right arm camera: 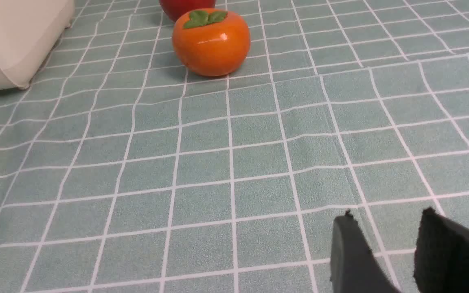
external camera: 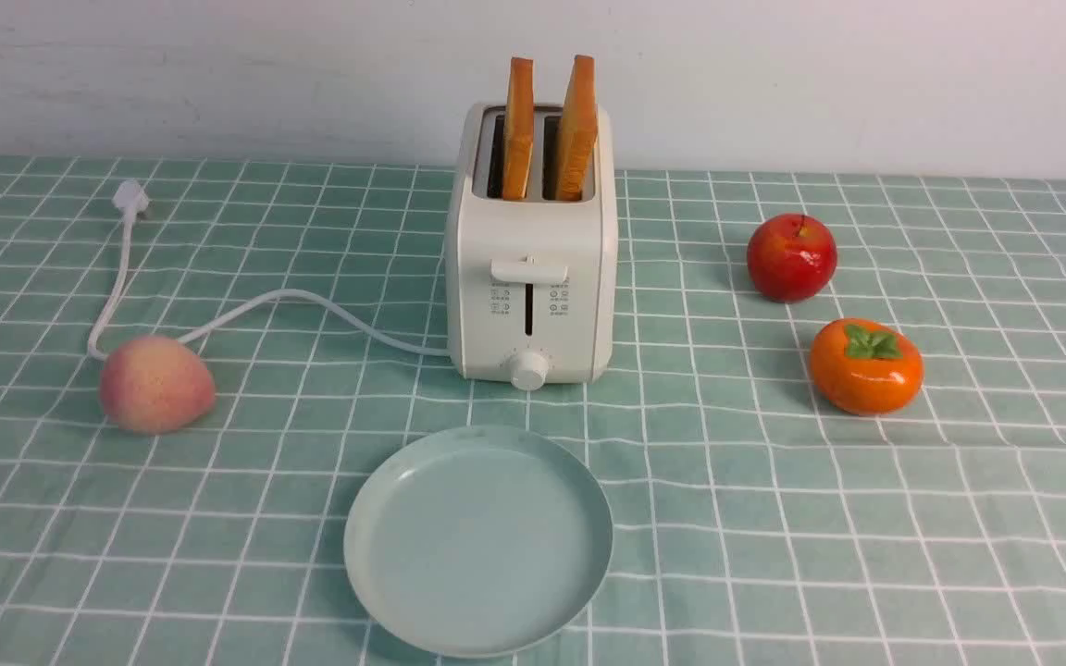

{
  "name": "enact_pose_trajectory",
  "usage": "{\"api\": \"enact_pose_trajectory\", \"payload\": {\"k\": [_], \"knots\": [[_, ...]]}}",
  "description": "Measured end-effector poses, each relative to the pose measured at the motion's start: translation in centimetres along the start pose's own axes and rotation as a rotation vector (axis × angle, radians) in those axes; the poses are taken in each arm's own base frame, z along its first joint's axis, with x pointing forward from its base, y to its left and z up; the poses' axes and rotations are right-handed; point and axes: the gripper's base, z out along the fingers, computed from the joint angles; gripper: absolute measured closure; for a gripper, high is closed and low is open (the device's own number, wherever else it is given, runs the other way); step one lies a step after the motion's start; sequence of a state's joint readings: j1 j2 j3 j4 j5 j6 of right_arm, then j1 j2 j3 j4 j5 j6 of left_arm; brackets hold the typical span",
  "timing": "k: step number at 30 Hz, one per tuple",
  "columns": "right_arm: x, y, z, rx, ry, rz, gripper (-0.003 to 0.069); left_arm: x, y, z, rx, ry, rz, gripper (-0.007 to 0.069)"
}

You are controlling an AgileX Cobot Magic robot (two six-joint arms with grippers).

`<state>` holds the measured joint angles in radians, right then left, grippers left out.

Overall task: Take toasted bread from bread machine on blue coffee table place on plate.
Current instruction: 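Grasp the toast slice in the toaster and pull it up out of the slot with the right gripper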

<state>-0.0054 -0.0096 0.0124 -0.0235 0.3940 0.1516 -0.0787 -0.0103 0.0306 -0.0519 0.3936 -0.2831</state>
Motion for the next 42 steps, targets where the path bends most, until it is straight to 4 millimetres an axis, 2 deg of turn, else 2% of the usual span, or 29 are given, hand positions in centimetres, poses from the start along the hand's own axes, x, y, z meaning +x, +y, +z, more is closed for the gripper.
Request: {"api": "enact_pose_trajectory", "payload": {"k": [15,19,23,27,28,30,36,37,41,42], "knots": [[0.0,0.0,0.0,0.0,0.0,0.0,0.0419,0.0,0.0,0.0,-0.003,-0.005,0.017,0.0386],[0.0,0.0,0.0,0.0,0.0,0.0,0.0419,-0.5,-0.1,0.0,0.011,-0.06,0.023,0.0386],[0.0,0.0,0.0,0.0,0.0,0.0,0.0419,-1.1,-0.4,-0.1,0.049,-0.117,-0.073,0.0386],[0.0,0.0,0.0,-0.002,-0.005,0.002,0.0419,-1.9,-0.9,-0.2,0.132,-0.196,-0.355,0.0386],[-0.1,0.0,0.0,-0.004,-0.007,0.008,0.0419,-2.0,-0.9,-0.3,0.134,-0.199,-0.36,0.0386],[-0.2,0.2,0.1,-0.029,-0.037,0.059,0.0419,-2.2,-0.9,-0.3,0.156,-0.213,-0.441,0.0386],[-1.6,0.7,-0.1,-0.107,-0.196,0.268,0.0419,-2.7,-1.0,-0.5,0.179,-0.271,-0.475,0.0388],[-2.0,0.7,-0.2,-0.127,-0.241,0.347,0.0419,-3.0,-1.0,-0.6,0.19,-0.306,-0.482,0.0393],[-2.7,0.6,-0.4,-0.149,-0.31,0.459,0.0419,-4.0,-1.0,-1.0,0.232,-0.411,-0.549,0.0427],[-2.9,0.6,-0.4,-0.153,-0.331,0.493,0.0419,-4.5,-0.9,-1.2,0.254,-0.466,-0.577,0.0459]]}}
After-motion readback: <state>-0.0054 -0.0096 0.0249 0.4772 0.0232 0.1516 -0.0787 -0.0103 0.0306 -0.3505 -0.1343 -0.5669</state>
